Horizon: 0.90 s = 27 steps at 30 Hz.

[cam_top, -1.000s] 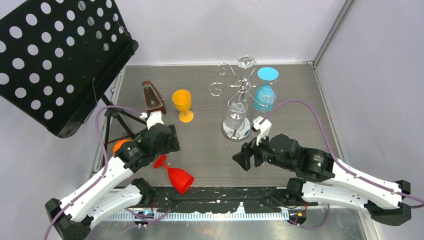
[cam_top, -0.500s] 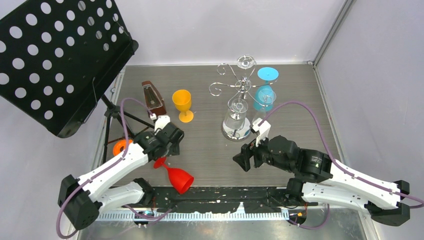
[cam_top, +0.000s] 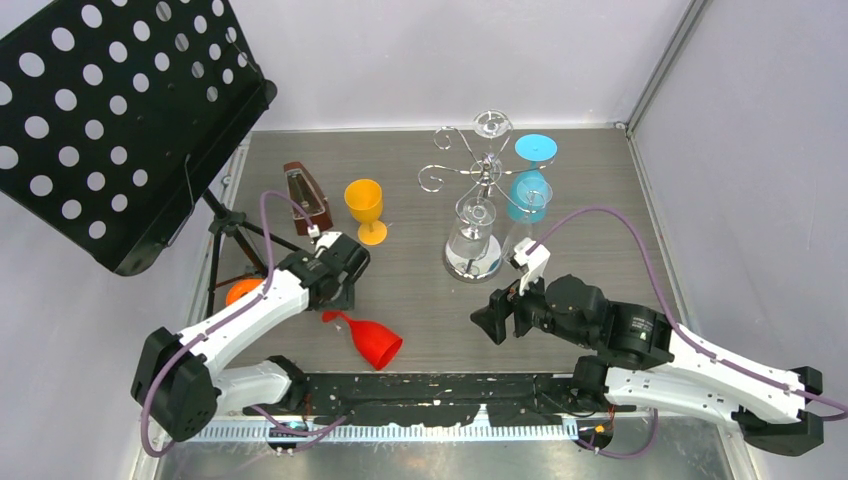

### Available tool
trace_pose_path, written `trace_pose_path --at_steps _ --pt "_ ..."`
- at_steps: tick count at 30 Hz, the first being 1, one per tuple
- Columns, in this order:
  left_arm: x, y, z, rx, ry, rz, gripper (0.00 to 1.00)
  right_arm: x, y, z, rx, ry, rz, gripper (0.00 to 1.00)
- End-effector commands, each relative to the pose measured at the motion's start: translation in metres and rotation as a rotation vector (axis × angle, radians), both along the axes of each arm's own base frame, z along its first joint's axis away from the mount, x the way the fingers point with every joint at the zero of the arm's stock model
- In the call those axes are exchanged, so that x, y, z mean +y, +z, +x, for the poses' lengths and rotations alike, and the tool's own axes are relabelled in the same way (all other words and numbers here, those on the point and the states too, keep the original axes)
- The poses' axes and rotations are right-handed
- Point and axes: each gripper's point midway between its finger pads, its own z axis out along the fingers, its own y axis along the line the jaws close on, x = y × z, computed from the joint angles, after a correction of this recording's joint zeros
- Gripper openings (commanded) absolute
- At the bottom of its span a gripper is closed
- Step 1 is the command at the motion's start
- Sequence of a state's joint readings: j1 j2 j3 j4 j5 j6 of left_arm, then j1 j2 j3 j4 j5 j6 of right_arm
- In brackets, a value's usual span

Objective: Take the wine glass off the wine glass rack
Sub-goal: Pick up the wine glass at the center of the board.

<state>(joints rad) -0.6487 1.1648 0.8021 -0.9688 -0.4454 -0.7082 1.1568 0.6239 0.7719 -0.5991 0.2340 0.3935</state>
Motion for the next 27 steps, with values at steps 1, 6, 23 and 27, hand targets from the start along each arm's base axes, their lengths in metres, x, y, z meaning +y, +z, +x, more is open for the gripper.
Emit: trace_pose_path --at_steps 1,6,23,27 --pt "-0.01 -0.007 0.009 0.007 -0.025 -0.076 0.59 -0.003 0.008 0.004 -0.035 -0.022 0.025 0.8" --pt "-0.013 -0.011 0.012 0.028 -0.047 -0.084 0.42 -0.003 0.007 0.004 -0.03 -0.027 0.024 0.8" --pt "-0.021 -0.017 0.003 0.032 -0.093 -0.167 0.0 0.0 0.016 0.004 -0.013 -0.032 0.034 0.8" --pt "-0.021 0.003 0.004 -0.054 -0.086 -0.218 0.0 0.005 0.021 -0.001 0.006 -0.009 0.06 0.8"
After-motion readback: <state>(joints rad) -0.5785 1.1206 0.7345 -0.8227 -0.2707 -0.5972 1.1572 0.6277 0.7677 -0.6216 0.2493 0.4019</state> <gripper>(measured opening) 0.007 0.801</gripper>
